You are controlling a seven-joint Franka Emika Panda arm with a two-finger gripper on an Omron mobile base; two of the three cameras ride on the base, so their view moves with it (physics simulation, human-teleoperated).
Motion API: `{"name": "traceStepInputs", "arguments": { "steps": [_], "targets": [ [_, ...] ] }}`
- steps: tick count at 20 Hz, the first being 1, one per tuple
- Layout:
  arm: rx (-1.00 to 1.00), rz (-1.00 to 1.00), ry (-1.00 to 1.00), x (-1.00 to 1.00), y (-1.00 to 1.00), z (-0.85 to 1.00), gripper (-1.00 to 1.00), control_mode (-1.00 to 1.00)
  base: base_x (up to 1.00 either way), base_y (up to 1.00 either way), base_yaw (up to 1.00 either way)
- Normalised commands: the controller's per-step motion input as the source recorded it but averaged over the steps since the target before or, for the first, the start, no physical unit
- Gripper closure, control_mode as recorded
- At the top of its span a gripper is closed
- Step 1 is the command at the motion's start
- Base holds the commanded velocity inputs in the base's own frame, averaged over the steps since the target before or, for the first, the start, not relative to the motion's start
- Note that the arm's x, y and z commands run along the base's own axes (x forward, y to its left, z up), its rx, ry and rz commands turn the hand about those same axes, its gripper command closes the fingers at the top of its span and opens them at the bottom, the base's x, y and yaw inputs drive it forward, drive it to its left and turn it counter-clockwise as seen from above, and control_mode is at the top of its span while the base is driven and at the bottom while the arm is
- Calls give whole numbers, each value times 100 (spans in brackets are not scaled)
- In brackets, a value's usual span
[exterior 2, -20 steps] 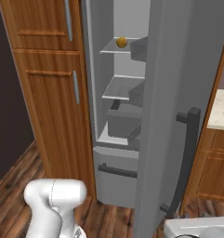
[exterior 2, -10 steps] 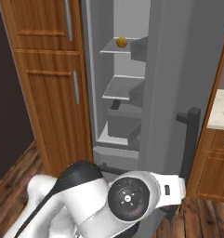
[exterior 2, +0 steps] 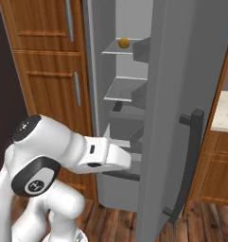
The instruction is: Open the fridge, remove the apple, squash, and steak, and place them on any counter.
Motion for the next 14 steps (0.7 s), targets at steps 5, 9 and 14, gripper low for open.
{"name": "traceStepInputs", "arguments": {
  "steps": [5, 9, 14],
  "targets": [
    [-13, -27, 19, 33, 81, 0, -100, -100, 0, 0, 0],
    [-3, -27, 33, 56, 50, 4, -100, -100, 0, 0, 0],
    [1, -6, 24, 36, 15, 1, -100, -100, 0, 0, 0]
  ]
}}
